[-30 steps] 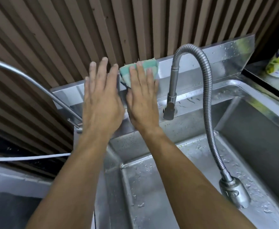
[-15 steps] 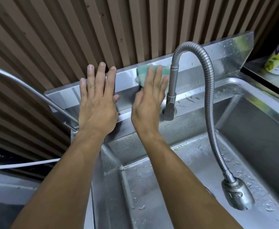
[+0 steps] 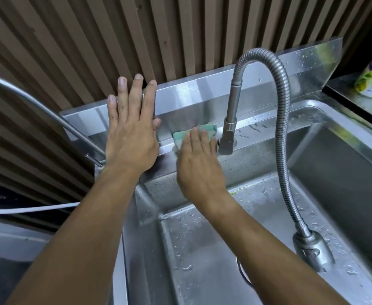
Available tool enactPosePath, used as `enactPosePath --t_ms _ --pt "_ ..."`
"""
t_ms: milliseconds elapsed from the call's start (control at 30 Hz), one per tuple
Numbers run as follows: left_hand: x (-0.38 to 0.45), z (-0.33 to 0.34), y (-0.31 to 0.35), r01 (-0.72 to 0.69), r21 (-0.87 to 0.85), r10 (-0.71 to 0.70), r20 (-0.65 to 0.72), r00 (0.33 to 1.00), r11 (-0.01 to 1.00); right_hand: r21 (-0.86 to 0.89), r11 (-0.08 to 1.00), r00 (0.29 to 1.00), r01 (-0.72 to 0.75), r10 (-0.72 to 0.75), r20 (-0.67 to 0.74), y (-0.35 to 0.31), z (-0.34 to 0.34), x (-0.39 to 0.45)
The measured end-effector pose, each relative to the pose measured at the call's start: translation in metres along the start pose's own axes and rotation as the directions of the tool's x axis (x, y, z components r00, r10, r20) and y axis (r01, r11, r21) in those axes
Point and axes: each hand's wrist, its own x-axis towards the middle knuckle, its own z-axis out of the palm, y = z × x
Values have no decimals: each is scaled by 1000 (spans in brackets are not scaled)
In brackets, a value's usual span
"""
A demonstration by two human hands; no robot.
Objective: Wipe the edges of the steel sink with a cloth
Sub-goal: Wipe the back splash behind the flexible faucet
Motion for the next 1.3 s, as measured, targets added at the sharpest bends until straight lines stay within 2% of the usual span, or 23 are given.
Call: enactPosePath --t_ms 67,233,267,333,400,467,533,567,633,733,800,933,1000,1067,1167,1233,1300 --pt "-1 1 1 0 7 0 -10 1000 1000 96 995 995 38 -29 -98 13 5 2" --pt "-2 2 1 0 12 1 -20 1000 1000 117 990 983 -77 95 -158 -7 20 -2" --pt "-2 2 1 0 14 0 -21 1000 1000 87 996 986 -30 44 -160 -10 23 -9" --pt "-1 1 2 -3 9 3 -9 1000 1000 52 985 981 166 -159 -114 0 27 -19" --pt "-1 1 1 -7 7 7 -7 1000 1000 79 973 974 215 -209 -86 19 20 -15" --pt "-1 1 0 -19 13 19 -13 1000 1000 122 990 989 69 -51 -142 27 15 -5" --pt "-2 2 0 -23 23 24 -22 999 999 120 987 972 -106 129 -199 14 18 0" --pt "-2 4 0 -23 30 24 -27 999 999 91 986 962 -139 156 -224 5 23 0" --pt "-2 5 1 -19 42 21 -34 999 999 43 996 968 -74 82 -239 -4 29 -5" --pt "-3 7 3 -14 44 17 -51 999 999 26 985 969 168 -160 -189 13 28 -18" --pt "-3 8 4 -10 60 13 -53 998 998 115 965 960 235 -212 -183 29 15 -24" --pt "-3 11 4 -10 87 16 -60 998 996 403 899 983 171 -127 -133 48 -28 -55" --pt "-4 12 8 1 94 6 -74 997 996 471 854 972 220 -150 -182 57 -61 -81" --pt "-5 13 15 44 80 -38 -80 996 996 473 818 934 326 -200 -298 72 -100 -105" --pt "-4 15 33 30 77 -26 -49 998 997 284 817 776 502 -280 -566 110 -150 -120" --pt "3 18 48 -60 85 65 -58 996 995 175 852 685 494 -257 -682 134 -164 -99" --pt "16 23 62 -131 84 137 -69 988 988 156 883 682 443 -219 -698 153 -156 -53"
